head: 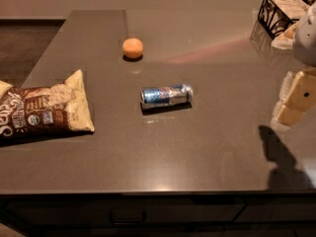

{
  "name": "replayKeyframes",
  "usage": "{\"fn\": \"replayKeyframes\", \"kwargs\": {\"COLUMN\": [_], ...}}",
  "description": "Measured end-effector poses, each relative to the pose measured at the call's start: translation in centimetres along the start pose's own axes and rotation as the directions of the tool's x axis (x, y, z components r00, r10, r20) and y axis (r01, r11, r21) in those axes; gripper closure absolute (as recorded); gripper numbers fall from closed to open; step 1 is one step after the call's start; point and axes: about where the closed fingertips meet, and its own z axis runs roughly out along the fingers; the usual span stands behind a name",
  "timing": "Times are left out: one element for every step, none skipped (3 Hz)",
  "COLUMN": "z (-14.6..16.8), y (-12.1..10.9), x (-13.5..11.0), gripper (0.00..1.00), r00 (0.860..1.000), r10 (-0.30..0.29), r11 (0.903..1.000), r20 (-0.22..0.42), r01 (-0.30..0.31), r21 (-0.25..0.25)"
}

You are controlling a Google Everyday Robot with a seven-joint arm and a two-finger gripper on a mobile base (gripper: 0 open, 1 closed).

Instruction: Place redbull can upright

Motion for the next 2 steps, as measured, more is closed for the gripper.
{"fn": "replayKeyframes", "kwargs": {"z": [-0.1, 0.9], "y": [-0.2, -1.5], "x": [-0.6, -3.6], "gripper": [0.0, 0.0], "r00": [1.0, 0.998], "r10": [-0.009, -0.061], "r11": [0.9999, 0.9981], "r20": [-0.005, 0.009], "r01": [0.009, 0.061], "r21": [0.009, -0.005]}}
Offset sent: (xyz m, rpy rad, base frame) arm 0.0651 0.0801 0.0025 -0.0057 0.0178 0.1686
